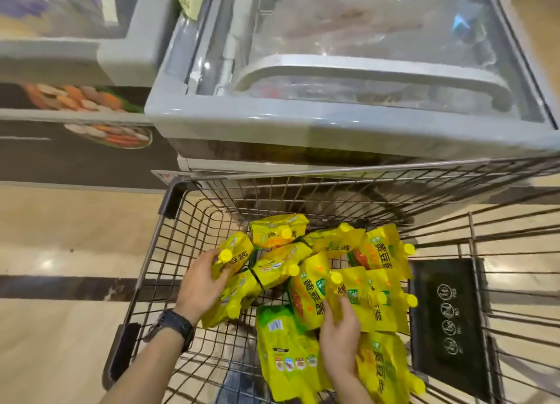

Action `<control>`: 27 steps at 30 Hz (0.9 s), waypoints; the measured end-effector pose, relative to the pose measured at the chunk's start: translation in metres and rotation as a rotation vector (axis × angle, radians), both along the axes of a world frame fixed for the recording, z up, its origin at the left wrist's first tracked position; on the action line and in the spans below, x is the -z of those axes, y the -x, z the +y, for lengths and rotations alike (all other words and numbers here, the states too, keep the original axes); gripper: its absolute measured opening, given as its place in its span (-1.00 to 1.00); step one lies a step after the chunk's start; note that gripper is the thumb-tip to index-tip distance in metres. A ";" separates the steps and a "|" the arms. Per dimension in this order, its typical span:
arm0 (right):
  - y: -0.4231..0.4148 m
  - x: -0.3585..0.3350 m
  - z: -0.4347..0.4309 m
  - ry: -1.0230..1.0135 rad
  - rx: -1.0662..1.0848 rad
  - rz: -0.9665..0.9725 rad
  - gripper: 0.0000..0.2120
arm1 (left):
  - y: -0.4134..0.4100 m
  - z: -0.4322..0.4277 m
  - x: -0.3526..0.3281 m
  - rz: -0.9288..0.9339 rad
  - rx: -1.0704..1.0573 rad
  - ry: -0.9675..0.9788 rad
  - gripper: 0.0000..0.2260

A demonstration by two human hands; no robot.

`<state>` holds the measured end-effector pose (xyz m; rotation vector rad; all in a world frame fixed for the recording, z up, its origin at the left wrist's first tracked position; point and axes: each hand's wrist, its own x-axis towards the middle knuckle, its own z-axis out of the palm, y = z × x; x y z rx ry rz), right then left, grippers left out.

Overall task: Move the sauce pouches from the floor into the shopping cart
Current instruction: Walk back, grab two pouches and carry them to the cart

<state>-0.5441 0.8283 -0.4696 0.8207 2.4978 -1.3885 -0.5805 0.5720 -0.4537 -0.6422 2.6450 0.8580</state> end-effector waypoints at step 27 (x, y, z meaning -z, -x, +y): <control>-0.041 -0.269 -0.200 -0.507 -1.311 0.378 -0.31 | -0.295 -0.140 -0.280 0.076 -0.312 0.565 -0.39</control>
